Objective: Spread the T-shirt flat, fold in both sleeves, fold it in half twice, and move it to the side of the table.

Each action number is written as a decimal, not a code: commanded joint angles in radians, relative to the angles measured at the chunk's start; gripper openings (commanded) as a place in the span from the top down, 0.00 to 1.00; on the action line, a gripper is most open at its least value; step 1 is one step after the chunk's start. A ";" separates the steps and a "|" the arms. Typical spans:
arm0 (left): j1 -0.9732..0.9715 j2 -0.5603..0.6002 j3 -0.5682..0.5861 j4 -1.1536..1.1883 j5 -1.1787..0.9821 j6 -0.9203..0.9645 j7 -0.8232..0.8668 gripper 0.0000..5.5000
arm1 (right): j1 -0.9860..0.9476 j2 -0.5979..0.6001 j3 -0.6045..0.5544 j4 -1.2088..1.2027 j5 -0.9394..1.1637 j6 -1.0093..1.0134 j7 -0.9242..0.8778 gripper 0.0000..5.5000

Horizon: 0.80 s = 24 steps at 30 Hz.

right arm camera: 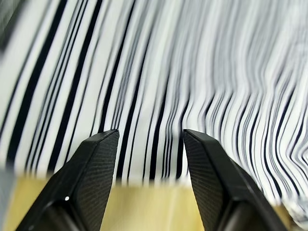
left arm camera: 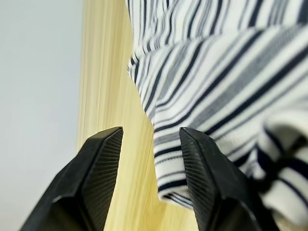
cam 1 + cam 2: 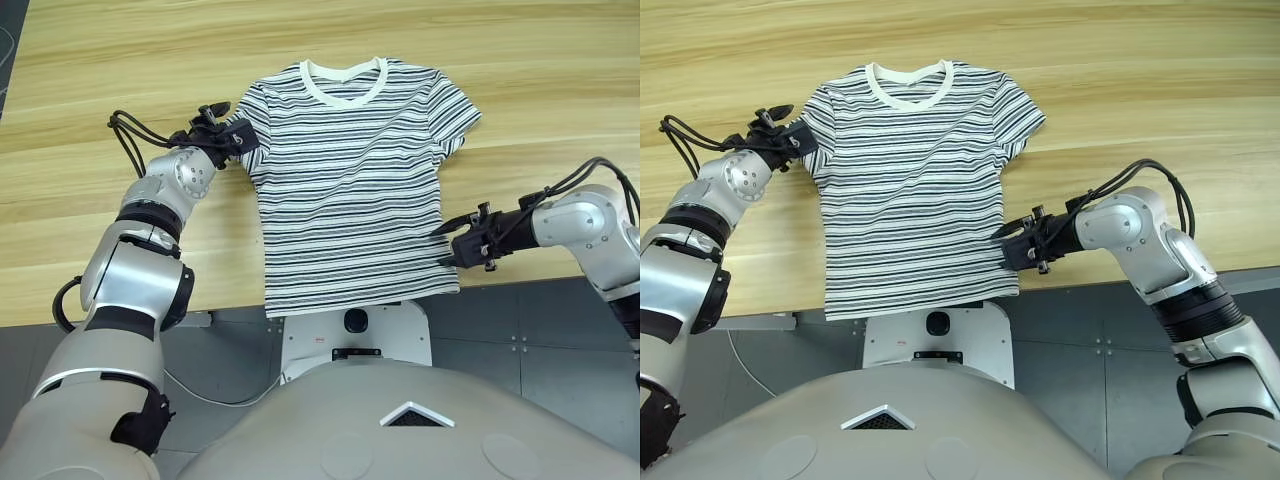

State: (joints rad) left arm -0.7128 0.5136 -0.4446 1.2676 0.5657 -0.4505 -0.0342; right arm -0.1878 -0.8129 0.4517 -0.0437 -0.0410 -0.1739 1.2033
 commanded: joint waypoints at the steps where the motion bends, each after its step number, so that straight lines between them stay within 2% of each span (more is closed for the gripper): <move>1: -0.003 0.000 0.041 -0.039 -0.046 -0.048 -0.050 0.60 | 0.009 0.067 -0.086 0.019 0.209 0.137 0.030 0.55; 5: -0.020 0.028 0.048 -0.095 -0.021 -0.056 0.081 0.60 | -0.004 0.144 -0.167 0.051 0.293 0.180 -0.038 0.55; 7: -0.014 0.047 0.104 -0.152 -0.059 -0.050 0.153 0.60 | -0.008 0.200 -0.224 0.057 0.321 0.177 -0.118 0.55; 10: 0.067 0.037 0.217 -0.272 -0.171 -0.034 0.166 0.60 | 0.048 0.249 -0.264 0.021 0.324 0.137 -0.196 0.55; 13: 0.202 -0.019 0.312 -0.419 -0.306 0.040 0.124 0.60 | 0.110 0.303 -0.270 0.005 0.323 0.107 -0.252 0.55; 17: 0.333 -0.163 0.474 -0.586 -0.594 0.277 0.021 0.49 | 0.182 0.359 -0.274 -0.034 0.338 0.097 -0.301 0.55; 20: 0.331 -0.222 0.545 -0.594 -0.713 0.437 -0.029 0.42 | 0.201 0.376 -0.277 -0.026 0.330 0.084 -0.315 0.55; 24: 0.305 -0.247 0.599 -0.531 -0.791 0.562 -0.103 0.42 | 0.198 0.393 -0.270 -0.010 0.310 0.066 -0.328 0.55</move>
State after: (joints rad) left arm -0.3875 0.2740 0.1282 0.7147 -0.1962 0.0602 -0.1109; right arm 0.0155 -0.4302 0.1810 -0.0617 0.2865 -0.0916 0.8833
